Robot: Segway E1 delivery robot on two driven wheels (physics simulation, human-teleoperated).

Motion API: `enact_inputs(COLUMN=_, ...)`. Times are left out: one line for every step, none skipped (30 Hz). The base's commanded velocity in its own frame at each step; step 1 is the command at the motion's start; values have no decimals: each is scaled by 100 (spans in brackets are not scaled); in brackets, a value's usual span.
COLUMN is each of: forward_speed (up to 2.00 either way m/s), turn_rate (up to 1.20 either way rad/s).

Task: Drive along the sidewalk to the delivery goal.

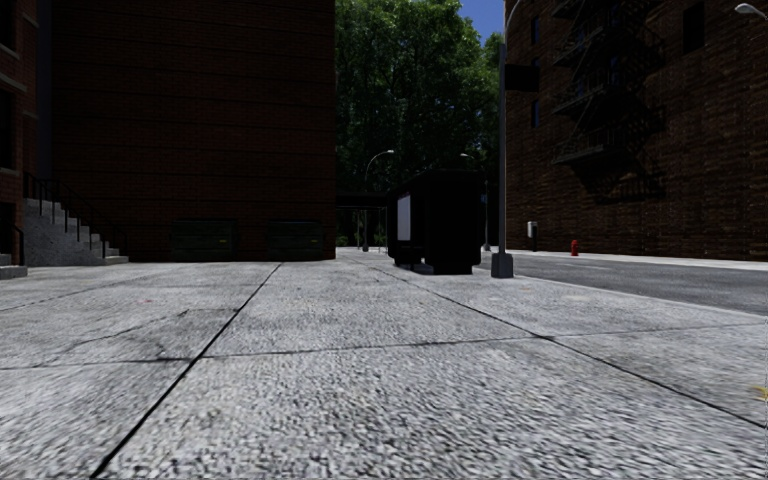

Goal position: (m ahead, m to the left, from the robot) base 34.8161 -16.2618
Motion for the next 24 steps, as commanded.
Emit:
enact_inputs(forward_speed=200, turn_rate=0)
enact_inputs(forward_speed=200, turn_rate=0)
enact_inputs(forward_speed=200, turn_rate=0)
enact_inputs(forward_speed=200, turn_rate=0)
enact_inputs(forward_speed=200, turn_rate=0)
enact_inputs(forward_speed=200, turn_rate=0)
enact_inputs(forward_speed=200, turn_rate=0)
enact_inputs(forward_speed=200, turn_rate=0)
enact_inputs(forward_speed=200, turn_rate=0)
enact_inputs(forward_speed=200, turn_rate=0)
enact_inputs(forward_speed=200, turn_rate=0)
enact_inputs(forward_speed=200, turn_rate=0)
enact_inputs(forward_speed=200, turn_rate=0)
enact_inputs(forward_speed=200, turn_rate=0)
enact_inputs(forward_speed=200, turn_rate=0)
enact_inputs(forward_speed=200, turn_rate=0)
enact_inputs(forward_speed=200, turn_rate=0)
enact_inputs(forward_speed=200, turn_rate=0)
enact_inputs(forward_speed=200, turn_rate=0)
enact_inputs(forward_speed=200, turn_rate=0)
enact_inputs(forward_speed=200, turn_rate=0)
enact_inputs(forward_speed=200, turn_rate=0)
enact_inputs(forward_speed=200, turn_rate=0)
enact_inputs(forward_speed=200, turn_rate=0)
